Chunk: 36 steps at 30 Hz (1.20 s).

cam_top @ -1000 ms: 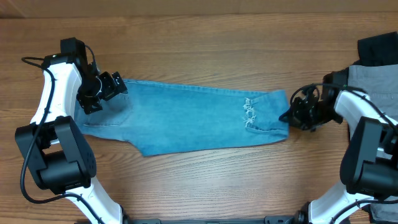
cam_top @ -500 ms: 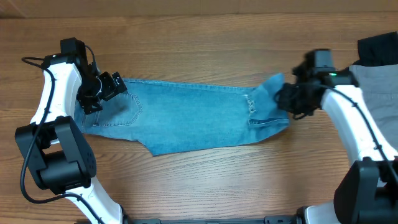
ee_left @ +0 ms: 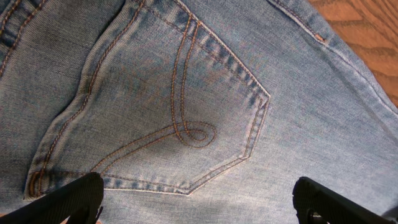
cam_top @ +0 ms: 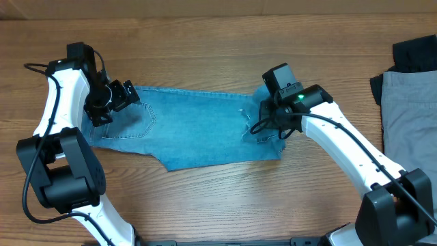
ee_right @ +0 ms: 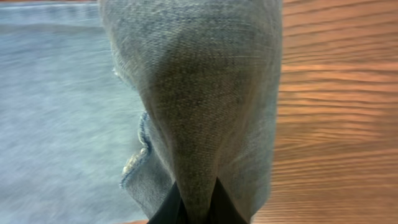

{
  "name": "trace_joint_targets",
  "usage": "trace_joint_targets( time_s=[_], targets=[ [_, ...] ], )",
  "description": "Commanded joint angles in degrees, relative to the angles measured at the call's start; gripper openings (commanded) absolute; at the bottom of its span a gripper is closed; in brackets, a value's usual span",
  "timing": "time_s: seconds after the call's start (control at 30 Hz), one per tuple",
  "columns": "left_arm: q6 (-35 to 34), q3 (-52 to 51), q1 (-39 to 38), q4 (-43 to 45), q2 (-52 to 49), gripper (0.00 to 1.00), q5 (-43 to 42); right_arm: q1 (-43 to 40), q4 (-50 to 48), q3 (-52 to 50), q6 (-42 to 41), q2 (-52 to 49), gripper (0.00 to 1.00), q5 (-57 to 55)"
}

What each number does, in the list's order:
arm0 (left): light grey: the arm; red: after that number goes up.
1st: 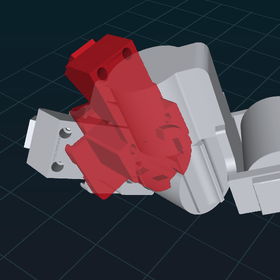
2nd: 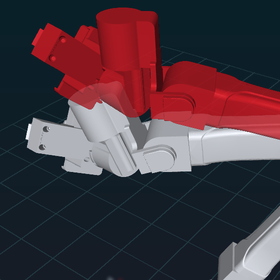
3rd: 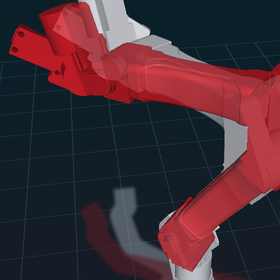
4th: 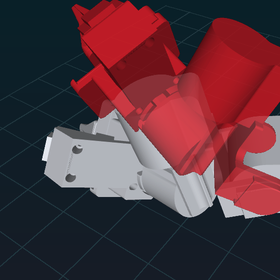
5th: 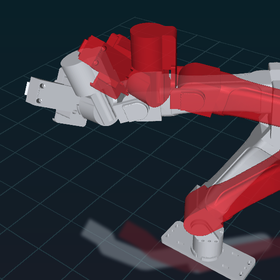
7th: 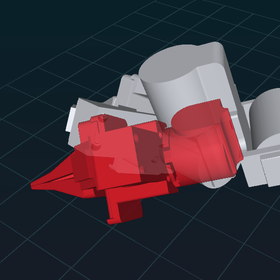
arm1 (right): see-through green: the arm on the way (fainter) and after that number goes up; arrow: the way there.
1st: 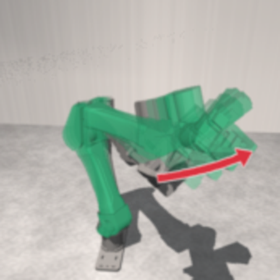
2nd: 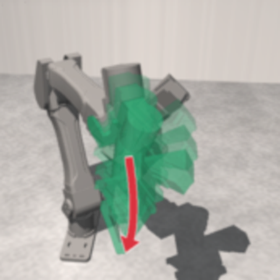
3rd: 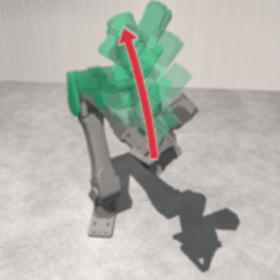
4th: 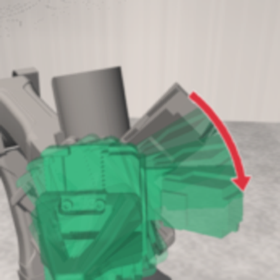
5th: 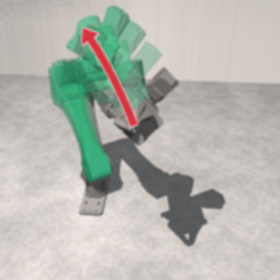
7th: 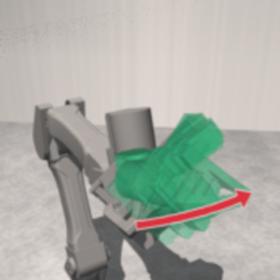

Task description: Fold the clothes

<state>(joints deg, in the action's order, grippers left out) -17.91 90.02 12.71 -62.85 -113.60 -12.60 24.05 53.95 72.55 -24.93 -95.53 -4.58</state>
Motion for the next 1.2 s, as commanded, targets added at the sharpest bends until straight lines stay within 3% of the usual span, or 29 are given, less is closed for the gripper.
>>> trace_joint_targets(
  time_s=[0.0, 0.27, 0.43, 0.53, 0.67, 0.77, 0.87, 0.93, 1.17],
  targets=[
    [-0.3, -0.3, -0.5, -0.3, -0.5, 1.00, 0.8, -2.1, 0.9, 0.8, -2.6, -1.0, 0.04, -7.4],
    [0.9, -0.3, -0.5, -1.8, -0.5, 1.00, -1.9, -11.5, 6.4, 1.6, -1.7, -0.9, 0.04, -10.2],
    [13.3, -0.3, -3.3, -3.0, -0.5, 1.00, -25.2, -11.8, 5.2, 1.6, -1.7, -0.9, 0.04, -9.4],
    [16.3, -0.3, -7.5, -3.1, -0.5, 0.99, -31.4, -11.8, 4.7, 1.6, -1.7, -0.9, 0.04, -8.1],
    [16.7, -0.3, -16.9, -0.8, -0.5, 0.80, -34.6, -11.9, 4.0, 1.6, -1.7, -0.9, 0.04, -6.4],
    [15.0, -0.3, -24.2, 3.6, -0.5, 0.56, -36.6, -11.9, 3.6, 1.6, -1.7, -0.9, 0.04, -5.0],
    [7.9, -0.3, -32.2, 11.2, -0.7, 0.18, -35.5, -11.9, 2.9, 1.6, -1.7, -0.9, 0.04, -2.1],
    [2.5, -0.3, -35.4, 14.1, -1.1, 0.04, -31.1, -12.2, 2.7, 1.6, -1.7, -0.9, 0.04, -1.3],
    [-9.1, -0.3, -43.1, 25.7, -10.1, 0.04, -28.1, -15.3, 2.5, 1.6, -0.3, -0.9, 0.04, 4.7]
  ],
)
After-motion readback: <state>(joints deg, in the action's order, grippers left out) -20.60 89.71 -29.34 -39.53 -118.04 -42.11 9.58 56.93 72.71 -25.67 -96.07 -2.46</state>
